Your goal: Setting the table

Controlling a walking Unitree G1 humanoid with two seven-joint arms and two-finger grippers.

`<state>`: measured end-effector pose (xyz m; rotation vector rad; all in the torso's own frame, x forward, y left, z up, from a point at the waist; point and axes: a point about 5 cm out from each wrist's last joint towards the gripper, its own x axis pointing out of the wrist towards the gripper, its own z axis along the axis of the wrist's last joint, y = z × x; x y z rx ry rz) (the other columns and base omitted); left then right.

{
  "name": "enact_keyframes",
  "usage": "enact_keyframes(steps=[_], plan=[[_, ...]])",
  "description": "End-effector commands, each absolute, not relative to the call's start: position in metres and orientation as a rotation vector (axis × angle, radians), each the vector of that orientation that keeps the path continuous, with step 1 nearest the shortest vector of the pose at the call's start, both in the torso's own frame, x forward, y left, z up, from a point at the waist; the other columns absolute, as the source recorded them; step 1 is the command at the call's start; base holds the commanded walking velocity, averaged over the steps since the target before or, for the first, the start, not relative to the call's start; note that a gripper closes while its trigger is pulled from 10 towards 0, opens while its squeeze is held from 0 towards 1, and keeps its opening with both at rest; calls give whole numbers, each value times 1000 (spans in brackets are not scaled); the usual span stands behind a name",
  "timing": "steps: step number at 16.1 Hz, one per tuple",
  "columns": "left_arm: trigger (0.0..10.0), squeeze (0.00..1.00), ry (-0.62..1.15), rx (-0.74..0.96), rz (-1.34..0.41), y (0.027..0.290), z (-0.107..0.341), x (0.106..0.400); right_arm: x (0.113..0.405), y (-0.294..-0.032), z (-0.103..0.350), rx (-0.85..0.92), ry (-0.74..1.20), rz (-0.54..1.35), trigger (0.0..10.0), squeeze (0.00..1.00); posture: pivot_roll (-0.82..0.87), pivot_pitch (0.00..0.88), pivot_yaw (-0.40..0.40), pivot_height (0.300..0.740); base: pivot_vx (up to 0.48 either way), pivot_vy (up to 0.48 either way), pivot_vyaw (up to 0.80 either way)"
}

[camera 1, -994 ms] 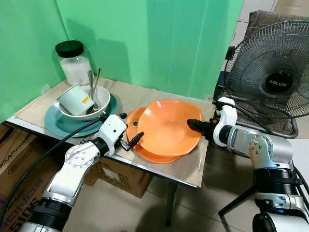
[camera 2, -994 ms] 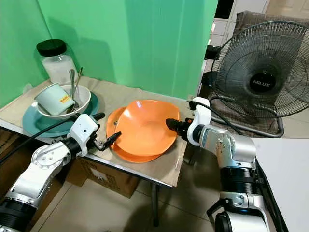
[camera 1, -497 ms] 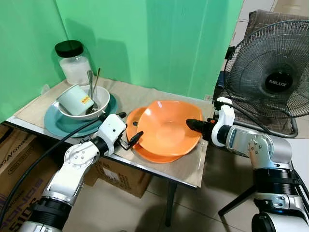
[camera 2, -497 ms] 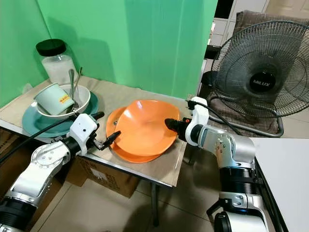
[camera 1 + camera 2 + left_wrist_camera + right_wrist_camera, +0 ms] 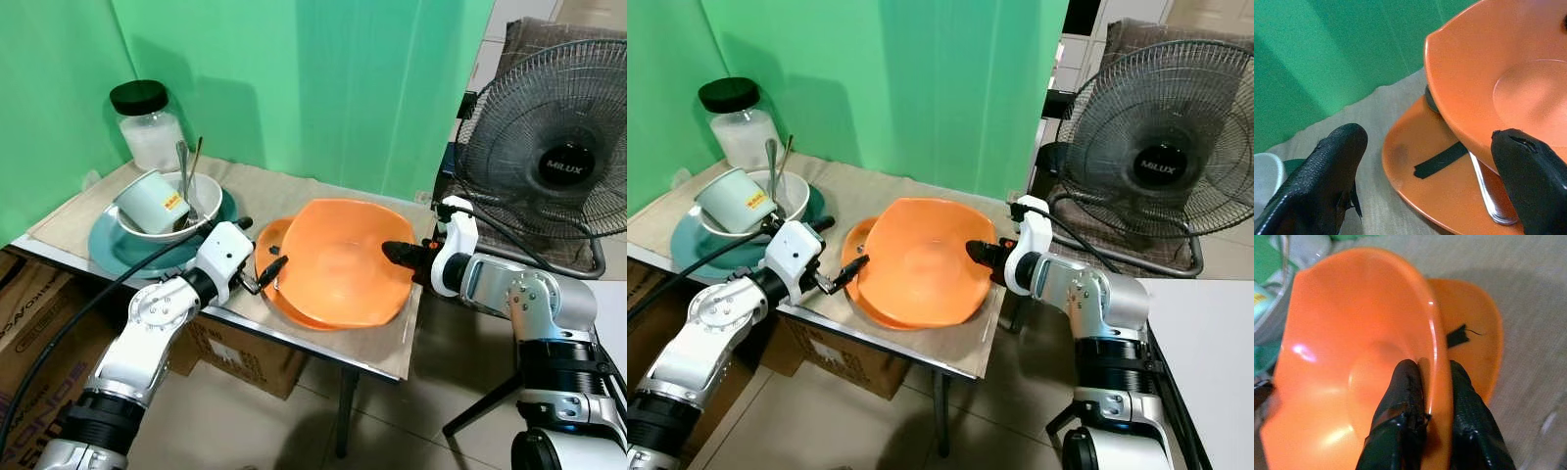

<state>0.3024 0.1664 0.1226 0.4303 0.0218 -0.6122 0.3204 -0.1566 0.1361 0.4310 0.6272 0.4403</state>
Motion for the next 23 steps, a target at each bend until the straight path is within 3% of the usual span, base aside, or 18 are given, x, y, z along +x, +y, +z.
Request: enact_keyframes(steps=[1,6,11,12,13,14,16,18,23], plan=[[10000,0,-14,444,-579,172,135,307,324,-157,141,447,619,437,0,0,-35,0,19,740,0,0,0],[10000,0,-155,331,-469,180,181,296,323,-160,170,434,410,461,0,0,-30,0,32,740,0,0,0],[10000,0,-202,250,-439,167,204,269,301,-165,218,414,131,441,0,0,-28,0,45,740,0,0,0],[10000,0,-193,244,-421,166,206,265,293,-165,225,363,74,420,3843,0,-31,0,48,740,0,0,0],[10000,0,-177,236,-394,166,206,260,283,-164,229,250,42,401,10000,0,-35,0,52,740,0,0,0],[10000,0,-162,216,-364,164,205,255,273,-163,230,173,18,378,10000,0,-43,0,58,740,0,0,0],[10000,0,-143,197,-319,156,204,247,256,-168,234,214,-67,251,10000,0,-58,0,72,740,0,0,0],[10000,0,-118,148,-293,148,198,243,243,-159,227,115,-96,251,10000,0,-69,0,94,740,0,0,-400],[10000,0,-65,161,-266,139,188,242,233,-148,211,144,-64,199,10000,0,-66,0,81,740,0,0,-318]])
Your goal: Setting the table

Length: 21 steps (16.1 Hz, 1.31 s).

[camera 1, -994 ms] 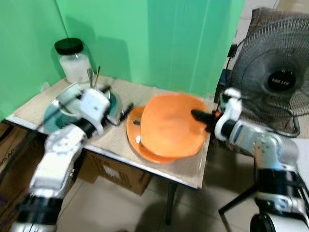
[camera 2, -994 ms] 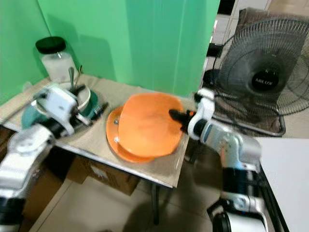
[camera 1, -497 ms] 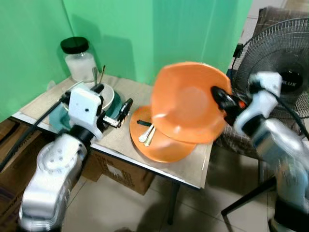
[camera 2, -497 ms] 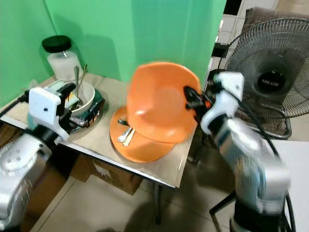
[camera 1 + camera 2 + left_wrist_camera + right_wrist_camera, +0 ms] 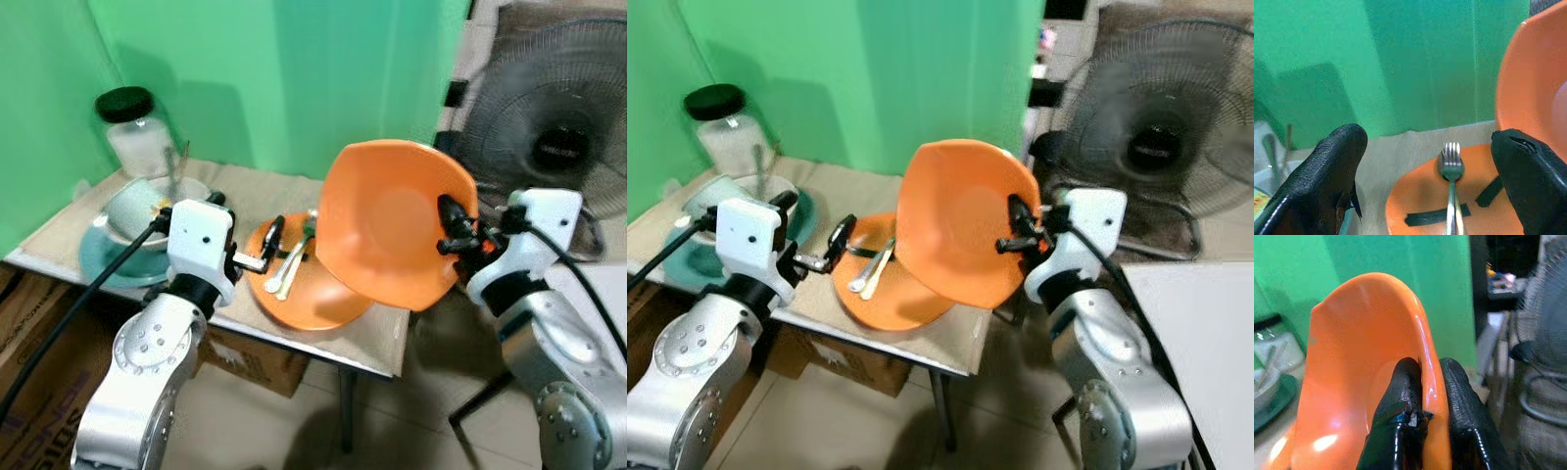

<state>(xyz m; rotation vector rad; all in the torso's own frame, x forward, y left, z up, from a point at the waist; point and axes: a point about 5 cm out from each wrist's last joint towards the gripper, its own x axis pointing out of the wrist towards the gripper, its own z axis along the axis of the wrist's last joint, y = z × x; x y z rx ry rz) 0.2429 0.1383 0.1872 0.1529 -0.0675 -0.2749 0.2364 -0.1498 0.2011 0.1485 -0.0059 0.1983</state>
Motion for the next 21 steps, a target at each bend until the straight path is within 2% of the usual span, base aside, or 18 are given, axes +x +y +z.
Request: enact_keyframes(steps=[1,10,16,18,21], plan=[[10000,0,-66,164,-265,139,189,242,233,-147,211,138,-69,202,10000,0,-65,0,79,740,0,0,-788],[10000,0,-80,142,-205,143,192,240,245,-148,213,141,-86,171,10000,0,-47,0,44,740,0,0,-784],[10000,0,-91,129,-133,146,192,243,253,-156,211,58,-55,147,10000,0,-61,0,14,740,0,0,-663],[10000,0,-119,47,-135,143,196,245,255,-158,213,85,-51,151,10000,0,-73,0,5,740,0,0,0],[10000,0,-106,59,-124,143,194,247,254,-155,217,166,-63,174,10000,0,-101,0,11,740,0,0,-800]])
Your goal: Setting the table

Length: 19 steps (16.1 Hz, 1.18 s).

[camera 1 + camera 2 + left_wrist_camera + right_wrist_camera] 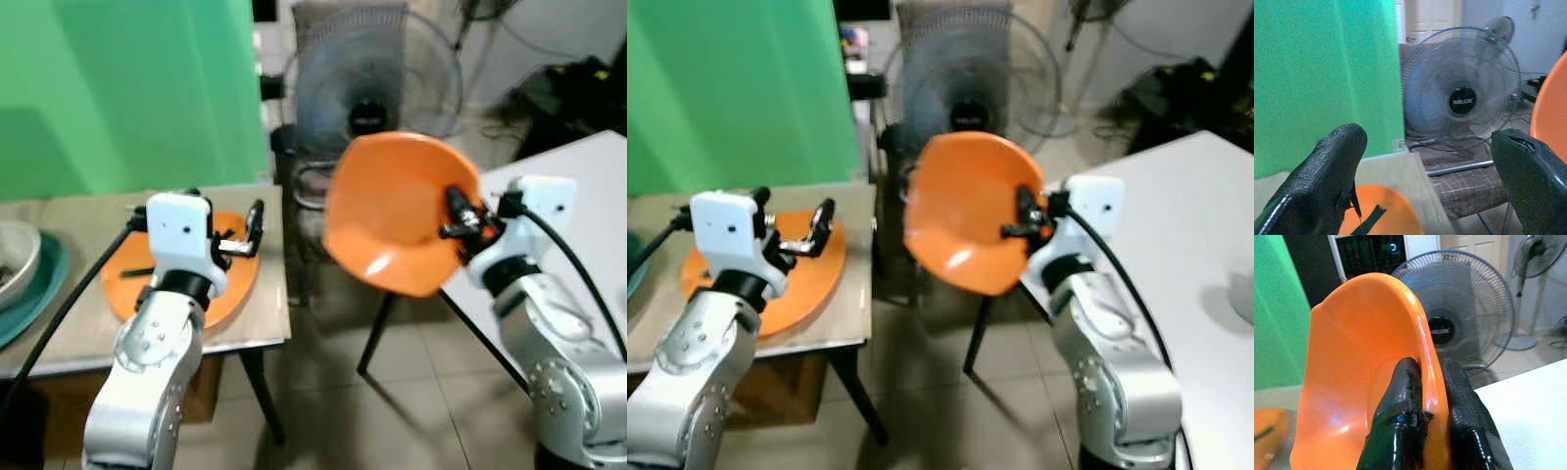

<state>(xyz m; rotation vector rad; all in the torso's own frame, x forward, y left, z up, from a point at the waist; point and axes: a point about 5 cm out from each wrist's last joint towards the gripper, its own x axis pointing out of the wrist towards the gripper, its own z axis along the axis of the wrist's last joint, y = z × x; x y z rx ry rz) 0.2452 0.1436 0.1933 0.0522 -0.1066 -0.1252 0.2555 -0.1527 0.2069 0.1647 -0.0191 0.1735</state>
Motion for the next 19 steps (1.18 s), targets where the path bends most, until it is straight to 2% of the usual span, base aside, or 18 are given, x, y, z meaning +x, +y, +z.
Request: enact_keyframes(steps=[1,4,8,19], plan=[[10000,0,-95,64,-142,142,192,247,252,-154,218,200,-69,190,10000,0,-105,0,20,740,0,0,-800],[10000,0,-88,47,-175,140,192,248,249,-154,216,151,-48,175,10000,0,-108,0,31,740,0,0,-796],[10000,0,-82,27,-156,140,190,247,251,-157,216,172,-51,157,10000,0,-104,0,22,740,0,0,-784],[10000,0,-50,88,-156,147,186,246,252,-158,194,103,53,93,10000,0,-80,0,33,740,0,0,-786]])
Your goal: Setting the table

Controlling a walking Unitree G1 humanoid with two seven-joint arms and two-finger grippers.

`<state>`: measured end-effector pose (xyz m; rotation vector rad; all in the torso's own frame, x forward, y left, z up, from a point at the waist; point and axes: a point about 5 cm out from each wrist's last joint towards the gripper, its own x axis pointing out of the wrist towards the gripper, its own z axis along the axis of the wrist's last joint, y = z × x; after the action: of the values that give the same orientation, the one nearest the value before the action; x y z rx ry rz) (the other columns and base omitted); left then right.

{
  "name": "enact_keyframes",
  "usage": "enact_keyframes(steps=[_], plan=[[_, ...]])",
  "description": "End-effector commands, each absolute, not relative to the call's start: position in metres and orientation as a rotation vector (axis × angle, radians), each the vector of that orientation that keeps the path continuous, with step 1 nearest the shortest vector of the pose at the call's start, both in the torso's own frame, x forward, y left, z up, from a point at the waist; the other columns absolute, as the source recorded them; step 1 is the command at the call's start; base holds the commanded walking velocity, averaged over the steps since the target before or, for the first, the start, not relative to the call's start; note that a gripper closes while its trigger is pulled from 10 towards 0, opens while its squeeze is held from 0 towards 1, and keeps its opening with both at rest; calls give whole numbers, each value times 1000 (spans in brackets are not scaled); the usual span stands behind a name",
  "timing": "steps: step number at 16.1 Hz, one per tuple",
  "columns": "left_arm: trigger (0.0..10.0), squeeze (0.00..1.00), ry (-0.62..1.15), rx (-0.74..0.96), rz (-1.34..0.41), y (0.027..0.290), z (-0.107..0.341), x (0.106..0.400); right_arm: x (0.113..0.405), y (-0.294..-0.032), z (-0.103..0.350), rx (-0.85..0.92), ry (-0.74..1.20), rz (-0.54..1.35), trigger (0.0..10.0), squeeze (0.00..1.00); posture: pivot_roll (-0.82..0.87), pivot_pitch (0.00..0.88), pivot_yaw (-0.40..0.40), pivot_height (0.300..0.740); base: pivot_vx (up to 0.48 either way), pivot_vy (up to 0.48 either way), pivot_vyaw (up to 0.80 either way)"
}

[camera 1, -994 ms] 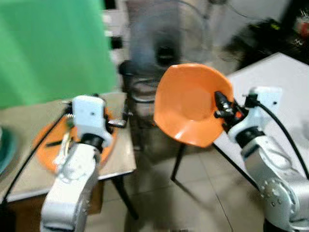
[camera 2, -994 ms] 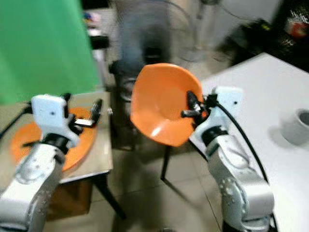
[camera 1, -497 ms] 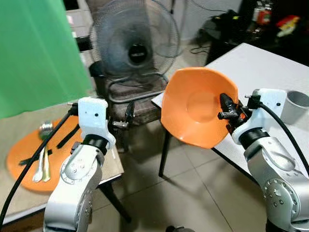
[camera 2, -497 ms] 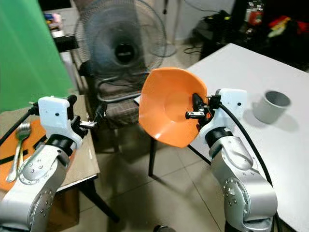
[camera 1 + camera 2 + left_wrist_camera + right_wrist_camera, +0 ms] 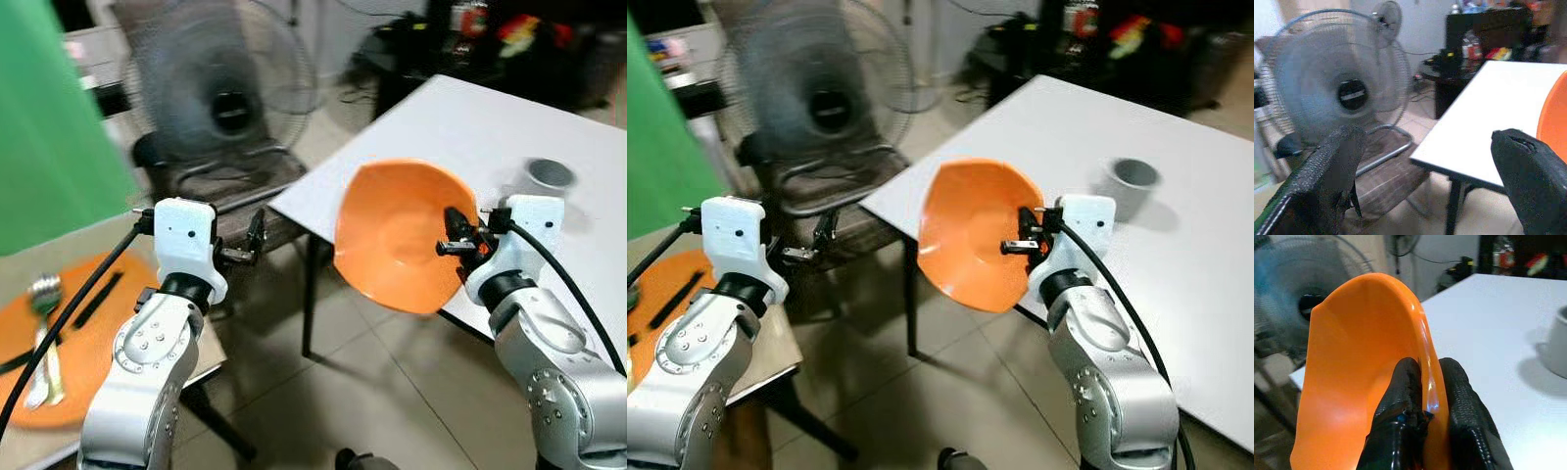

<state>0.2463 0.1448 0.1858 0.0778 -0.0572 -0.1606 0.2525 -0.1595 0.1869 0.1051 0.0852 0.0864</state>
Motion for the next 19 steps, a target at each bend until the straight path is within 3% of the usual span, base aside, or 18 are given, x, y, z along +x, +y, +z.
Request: enact_keyframes(steps=[1,16,19], plan=[[10000,0,-47,80,-152,147,185,246,253,-158,194,101,55,97,10000,0,-80,0,33,740,0,0,-788],[10000,0,-45,79,-127,152,186,244,261,-150,195,95,77,156,10000,0,-70,0,13,740,0,0,-788],[10000,0,-40,83,-146,152,185,244,265,-148,197,86,69,165,10000,0,-69,0,20,740,165,0,0]])
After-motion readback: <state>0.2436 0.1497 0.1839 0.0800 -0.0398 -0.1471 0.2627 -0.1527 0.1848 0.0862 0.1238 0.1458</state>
